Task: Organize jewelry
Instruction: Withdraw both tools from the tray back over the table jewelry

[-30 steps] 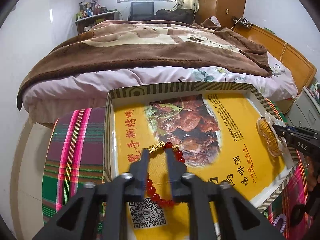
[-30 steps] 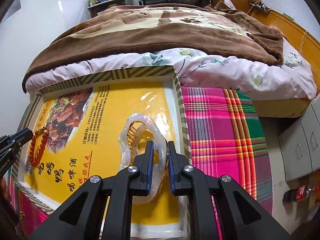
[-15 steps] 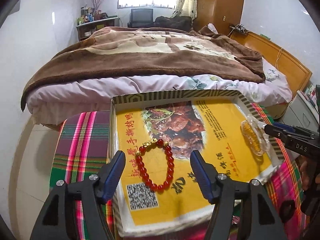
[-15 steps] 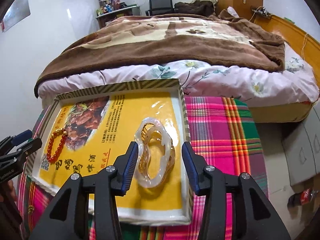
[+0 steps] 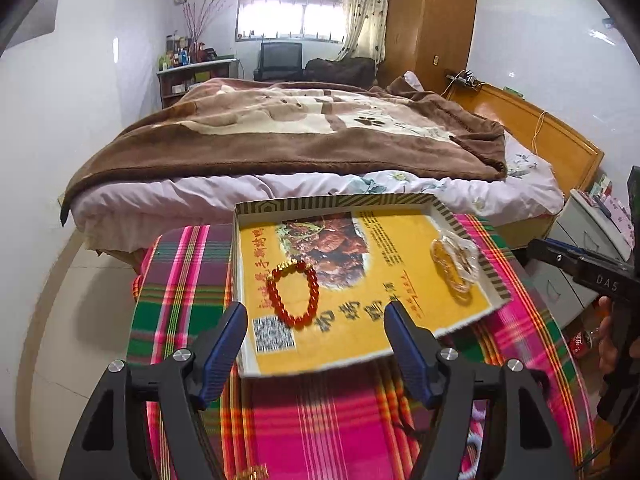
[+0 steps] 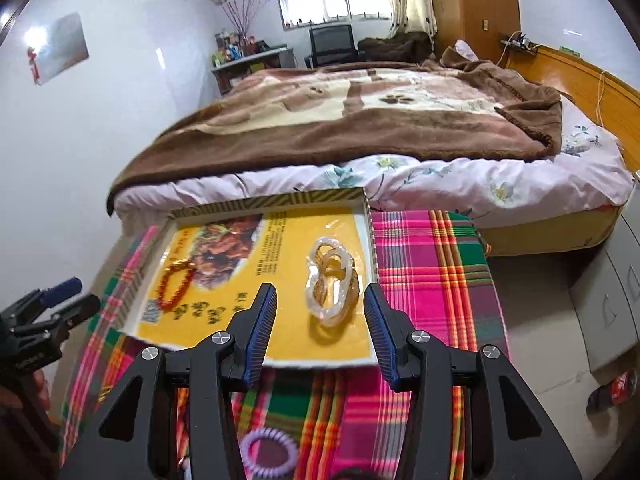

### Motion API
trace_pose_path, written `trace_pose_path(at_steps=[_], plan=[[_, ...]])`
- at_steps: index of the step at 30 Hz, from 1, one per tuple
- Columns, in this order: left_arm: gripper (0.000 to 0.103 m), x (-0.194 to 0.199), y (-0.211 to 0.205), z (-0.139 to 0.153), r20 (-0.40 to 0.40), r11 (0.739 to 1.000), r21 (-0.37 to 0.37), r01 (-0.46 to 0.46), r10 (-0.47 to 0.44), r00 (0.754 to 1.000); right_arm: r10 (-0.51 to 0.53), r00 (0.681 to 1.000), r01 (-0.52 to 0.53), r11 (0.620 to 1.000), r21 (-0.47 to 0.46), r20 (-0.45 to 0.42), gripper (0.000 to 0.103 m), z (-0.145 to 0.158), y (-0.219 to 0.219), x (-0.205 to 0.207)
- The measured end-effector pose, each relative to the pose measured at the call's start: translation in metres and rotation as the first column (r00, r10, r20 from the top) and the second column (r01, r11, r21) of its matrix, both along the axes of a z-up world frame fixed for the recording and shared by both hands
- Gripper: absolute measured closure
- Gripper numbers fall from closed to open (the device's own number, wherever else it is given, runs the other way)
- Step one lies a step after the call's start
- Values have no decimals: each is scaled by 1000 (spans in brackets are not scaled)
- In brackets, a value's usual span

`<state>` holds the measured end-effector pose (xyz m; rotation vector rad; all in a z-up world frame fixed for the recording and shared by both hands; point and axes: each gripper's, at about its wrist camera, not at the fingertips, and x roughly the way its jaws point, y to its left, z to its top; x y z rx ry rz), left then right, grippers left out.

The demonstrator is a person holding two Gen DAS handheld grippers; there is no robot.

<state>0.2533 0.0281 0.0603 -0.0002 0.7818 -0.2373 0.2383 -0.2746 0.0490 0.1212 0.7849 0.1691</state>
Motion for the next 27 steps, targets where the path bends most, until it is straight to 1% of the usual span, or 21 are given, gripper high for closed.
trace_pose_path(at_steps=[4, 7, 9, 11, 16, 18, 21, 27], plan=[[33, -31, 2, 5, 16, 1000, -22, 10, -9, 1000, 18, 1000, -18, 1000, 14, 24, 57, 6, -1, -29], [33, -57, 2, 5, 33, 1000, -5, 14, -14, 999, 29, 999, -30, 999, 24, 26, 57, 4, -3, -51], [32, -73, 4, 3, 42, 1000, -13, 16, -16, 999, 49, 998, -50, 998, 28, 24, 57, -3, -2, -67], [32, -89, 9, -1, 43, 999, -37, 4, -3, 999, 68, 998, -68, 997, 23, 12, 57, -11, 0, -80], [28, -123, 12, -12, 47, 999, -44, 7, -5, 999, 142, 990, -142, 990, 4, -8, 57, -33, 10, -110], [27, -133, 15, -17, 41, 998, -66, 4, -1, 999, 176, 984, -176, 984, -24, -9, 57, -41, 17, -120], [27, -148, 19, -26, 31, 996, -87, -1, 4, 1000, 233, 972, -233, 972, -16, -12, 57, -52, 26, -133], [27, -170, 25, -45, 8, 995, -100, -16, 17, 1000, 361, 932, -362, 930, -54, -35, 57, -81, 59, -144]])
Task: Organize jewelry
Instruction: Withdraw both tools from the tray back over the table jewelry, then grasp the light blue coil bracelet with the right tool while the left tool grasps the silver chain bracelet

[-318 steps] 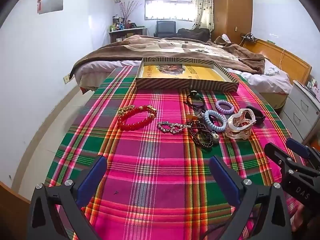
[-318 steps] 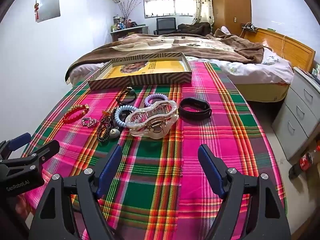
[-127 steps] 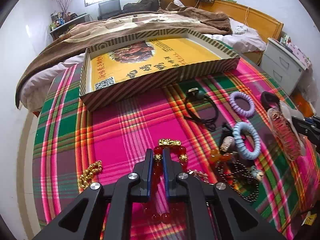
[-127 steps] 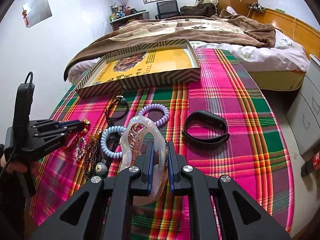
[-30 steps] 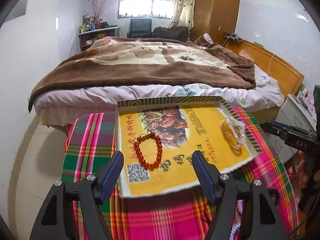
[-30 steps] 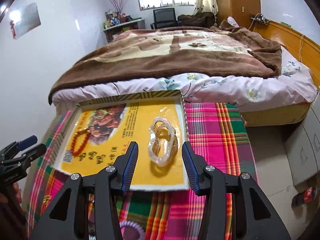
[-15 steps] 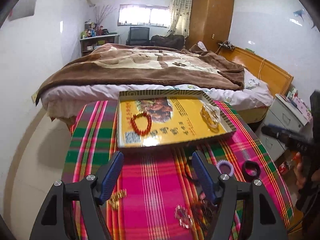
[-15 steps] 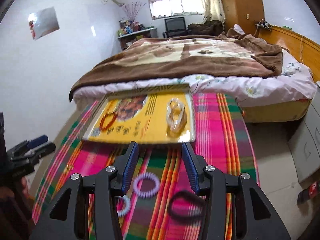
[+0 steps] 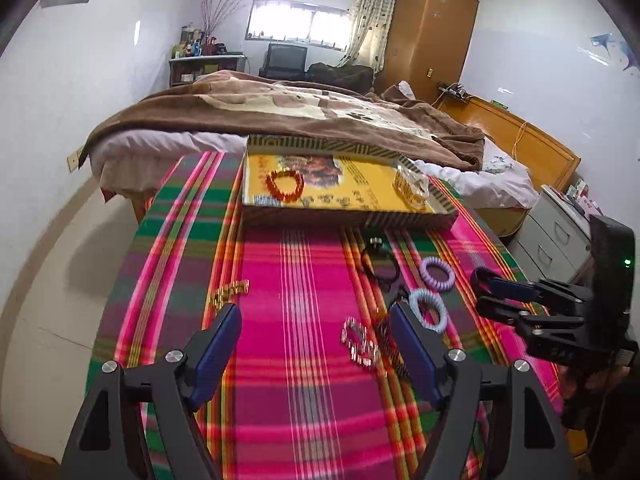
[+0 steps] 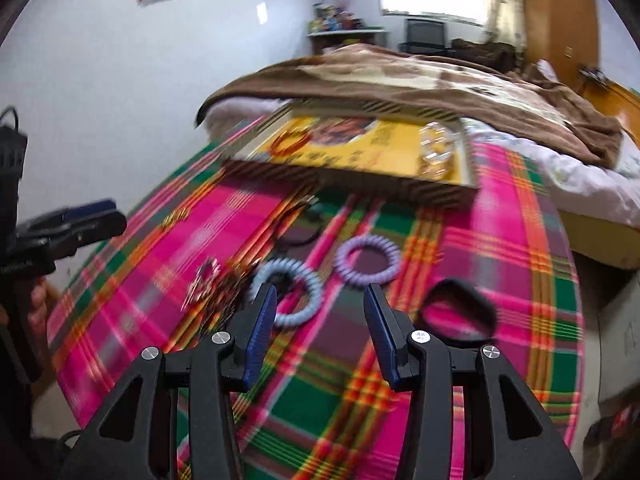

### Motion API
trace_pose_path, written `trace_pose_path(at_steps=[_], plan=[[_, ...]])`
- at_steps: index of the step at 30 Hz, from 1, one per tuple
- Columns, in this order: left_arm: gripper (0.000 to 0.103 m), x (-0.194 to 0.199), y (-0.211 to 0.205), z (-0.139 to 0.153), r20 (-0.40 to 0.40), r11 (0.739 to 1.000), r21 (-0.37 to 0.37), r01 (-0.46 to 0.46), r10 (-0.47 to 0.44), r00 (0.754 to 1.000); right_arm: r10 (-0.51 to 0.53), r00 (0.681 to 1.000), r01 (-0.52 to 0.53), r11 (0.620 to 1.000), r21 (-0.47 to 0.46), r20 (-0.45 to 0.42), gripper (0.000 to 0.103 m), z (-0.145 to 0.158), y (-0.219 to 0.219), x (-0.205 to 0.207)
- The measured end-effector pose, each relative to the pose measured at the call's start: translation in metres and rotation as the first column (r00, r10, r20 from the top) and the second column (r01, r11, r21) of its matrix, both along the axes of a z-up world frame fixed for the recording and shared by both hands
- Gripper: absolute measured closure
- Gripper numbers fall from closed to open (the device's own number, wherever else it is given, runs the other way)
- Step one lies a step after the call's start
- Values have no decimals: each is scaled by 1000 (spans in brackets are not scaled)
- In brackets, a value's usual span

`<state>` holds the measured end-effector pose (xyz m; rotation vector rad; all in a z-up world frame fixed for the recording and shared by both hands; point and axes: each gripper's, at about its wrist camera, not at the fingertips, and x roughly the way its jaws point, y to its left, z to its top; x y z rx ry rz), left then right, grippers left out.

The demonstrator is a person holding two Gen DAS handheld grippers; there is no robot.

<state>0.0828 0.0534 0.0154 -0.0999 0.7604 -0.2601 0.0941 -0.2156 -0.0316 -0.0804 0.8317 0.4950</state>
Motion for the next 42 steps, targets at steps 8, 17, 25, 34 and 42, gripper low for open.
trace_pose_path(at_steps=[8, 17, 25, 34, 42], plan=[[27, -13, 13, -14, -30, 1000, -6, -29, 29, 999, 66, 997, -65, 998, 8, -34, 57, -16, 25, 8], [27, -12, 14, -23, -53, 999, -16, -37, 36, 998, 110, 989, -114, 993, -39, -97, 74, -32, 45, 21], [27, -8, 16, -24, -65, 999, -11, -52, 51, 997, 85, 988, -87, 996, -11, -128, 93, -33, 38, 27], [27, 4, -6, -36, -118, 999, -35, -2, -2, 993, -11, 999, 16, 995, 100, -49, 94, -2, -1, 13], [27, 19, -37, -60, -175, 999, 6, 35, -34, 984, -70, 997, 71, 987, 141, -7, 94, 15, -29, -1]])
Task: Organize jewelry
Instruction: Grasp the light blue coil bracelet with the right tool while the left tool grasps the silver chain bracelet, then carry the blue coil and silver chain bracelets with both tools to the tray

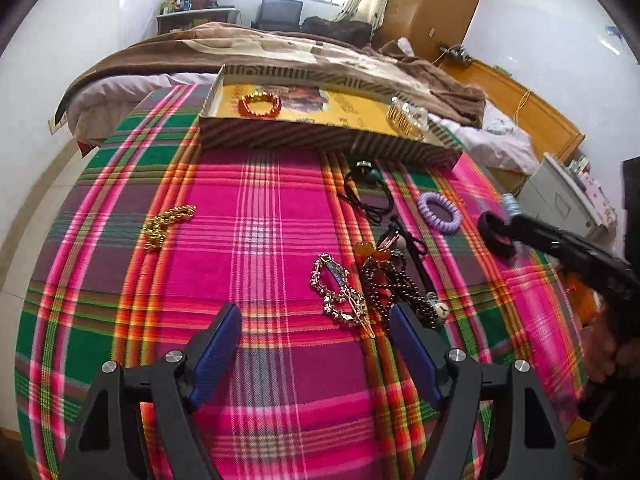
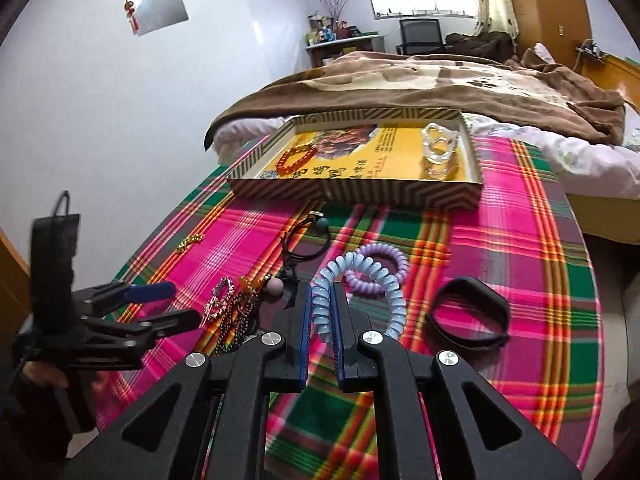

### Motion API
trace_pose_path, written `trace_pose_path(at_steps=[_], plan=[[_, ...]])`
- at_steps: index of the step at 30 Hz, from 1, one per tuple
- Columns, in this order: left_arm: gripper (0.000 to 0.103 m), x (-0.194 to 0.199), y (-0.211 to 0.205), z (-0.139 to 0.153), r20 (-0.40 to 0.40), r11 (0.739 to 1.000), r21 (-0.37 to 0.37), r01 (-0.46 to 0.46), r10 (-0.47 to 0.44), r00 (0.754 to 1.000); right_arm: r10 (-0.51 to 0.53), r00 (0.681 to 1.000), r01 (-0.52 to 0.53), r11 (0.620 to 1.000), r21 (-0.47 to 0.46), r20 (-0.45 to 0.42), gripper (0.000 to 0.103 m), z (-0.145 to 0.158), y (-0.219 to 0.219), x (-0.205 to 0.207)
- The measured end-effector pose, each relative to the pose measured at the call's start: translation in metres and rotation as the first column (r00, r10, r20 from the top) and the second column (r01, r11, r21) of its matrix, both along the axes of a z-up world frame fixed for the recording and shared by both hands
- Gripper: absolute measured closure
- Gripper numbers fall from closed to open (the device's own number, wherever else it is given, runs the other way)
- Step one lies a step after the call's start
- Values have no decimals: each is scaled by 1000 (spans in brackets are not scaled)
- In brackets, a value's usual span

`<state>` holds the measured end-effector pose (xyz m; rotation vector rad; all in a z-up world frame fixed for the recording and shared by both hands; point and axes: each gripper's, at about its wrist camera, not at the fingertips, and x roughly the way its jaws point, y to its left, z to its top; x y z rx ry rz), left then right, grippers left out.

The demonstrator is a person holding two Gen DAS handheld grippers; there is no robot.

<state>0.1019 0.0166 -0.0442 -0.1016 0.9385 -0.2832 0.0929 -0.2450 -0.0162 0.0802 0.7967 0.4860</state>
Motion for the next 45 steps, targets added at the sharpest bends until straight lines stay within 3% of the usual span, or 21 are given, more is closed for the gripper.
trace_pose_path(at_steps=[5, 9, 16, 22, 24, 26, 36, 45], plan=[[27, 8, -4, -3, 16, 990, 127, -58, 56, 998, -16, 1000, 15, 1000, 22, 6, 94, 2, -9, -4], [27, 13, -6, -4, 6, 986, 149, -69, 69, 998, -23, 1000, 22, 999, 35, 5, 93, 1, -12, -4], [27, 24, -23, -6, 16, 978, 206, -18, 15, 1000, -34, 999, 33, 998, 47, 9, 94, 1, -17, -5], [30, 27, -22, -6, 28, 976, 216, -25, 19, 999, -39, 999, 39, 998, 45, 6, 93, 0, -20, -5], [54, 27, -23, -4, 36, 976, 215, -23, 16, 999, -37, 999, 37, 998, 48, 3, 94, 0, -19, -5], [67, 27, -24, -3, 40, 975, 220, -13, 4, 999, -35, 999, 34, 998, 50, 2, 94, -1, -18, -4], [68, 25, -19, 2, 49, 981, 192, -8, -2, 999, -40, 999, 40, 998, 47, 2, 94, 2, -16, -4], [68, 22, -8, 30, 108, 987, 162, -22, 5, 994, -56, 998, 55, 998, 40, 32, 94, 16, -18, -2]])
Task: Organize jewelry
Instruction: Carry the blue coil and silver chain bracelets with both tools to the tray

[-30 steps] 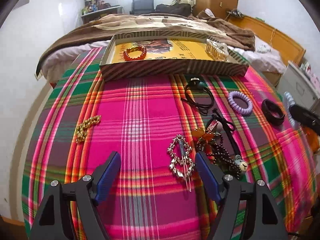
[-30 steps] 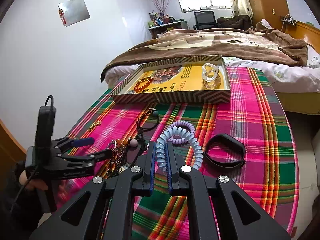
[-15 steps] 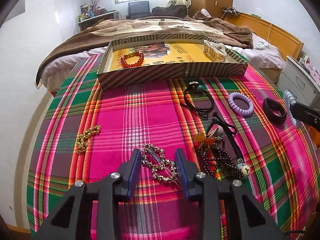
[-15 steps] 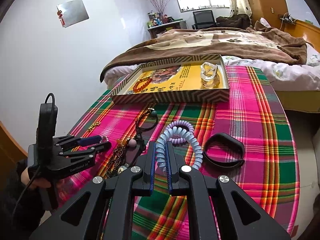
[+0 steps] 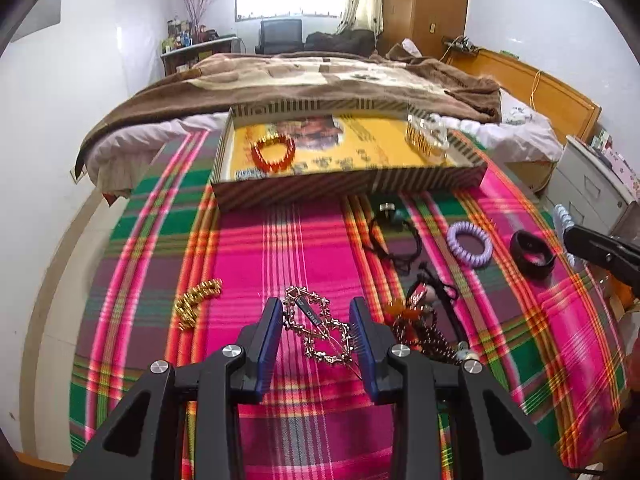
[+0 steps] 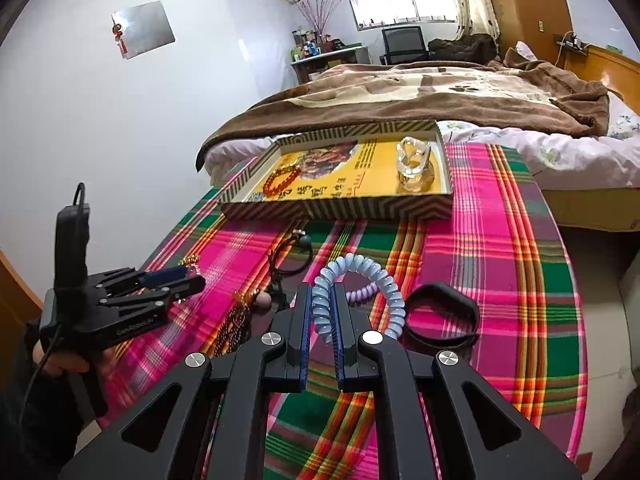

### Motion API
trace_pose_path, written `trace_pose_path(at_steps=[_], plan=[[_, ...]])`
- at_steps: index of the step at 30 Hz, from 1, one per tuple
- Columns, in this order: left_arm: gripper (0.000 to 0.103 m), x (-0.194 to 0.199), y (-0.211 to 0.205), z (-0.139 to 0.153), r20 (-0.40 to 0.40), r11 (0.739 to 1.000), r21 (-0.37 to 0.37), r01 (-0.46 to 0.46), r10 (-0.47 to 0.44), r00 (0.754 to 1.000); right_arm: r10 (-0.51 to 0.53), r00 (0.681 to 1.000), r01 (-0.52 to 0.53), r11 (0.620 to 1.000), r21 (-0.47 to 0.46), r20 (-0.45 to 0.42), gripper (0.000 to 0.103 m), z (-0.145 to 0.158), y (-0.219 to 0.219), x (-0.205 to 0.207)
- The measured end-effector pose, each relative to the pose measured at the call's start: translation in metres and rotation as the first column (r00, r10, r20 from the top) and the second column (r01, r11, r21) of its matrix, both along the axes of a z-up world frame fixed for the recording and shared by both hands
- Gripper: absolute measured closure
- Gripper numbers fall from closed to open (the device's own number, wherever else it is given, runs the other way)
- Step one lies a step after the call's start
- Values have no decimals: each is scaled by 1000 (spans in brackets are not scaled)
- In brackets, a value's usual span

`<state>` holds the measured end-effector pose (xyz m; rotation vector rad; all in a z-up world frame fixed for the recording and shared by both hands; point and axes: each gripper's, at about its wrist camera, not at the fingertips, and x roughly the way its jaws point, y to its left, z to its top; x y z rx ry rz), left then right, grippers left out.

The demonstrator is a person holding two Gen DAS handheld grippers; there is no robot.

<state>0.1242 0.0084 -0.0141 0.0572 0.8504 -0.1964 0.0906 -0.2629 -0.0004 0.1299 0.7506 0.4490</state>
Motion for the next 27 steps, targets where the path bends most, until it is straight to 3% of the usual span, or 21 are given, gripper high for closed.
trace_pose_path(at_steps=[11, 19, 27], plan=[[68, 18, 2, 45, 80, 1000, 5, 14, -14, 997, -8, 998, 9, 1000, -27, 59, 93, 31, 3, 23], [68, 54, 1, 65, 118, 1000, -6, 21, -20, 993, -16, 996, 21, 998, -53, 91, 94, 47, 12, 70], [68, 99, 2, 66, 123, 999, -46, 22, -17, 992, -16, 998, 22, 995, -96, 65, 94, 42, 25, 129]])
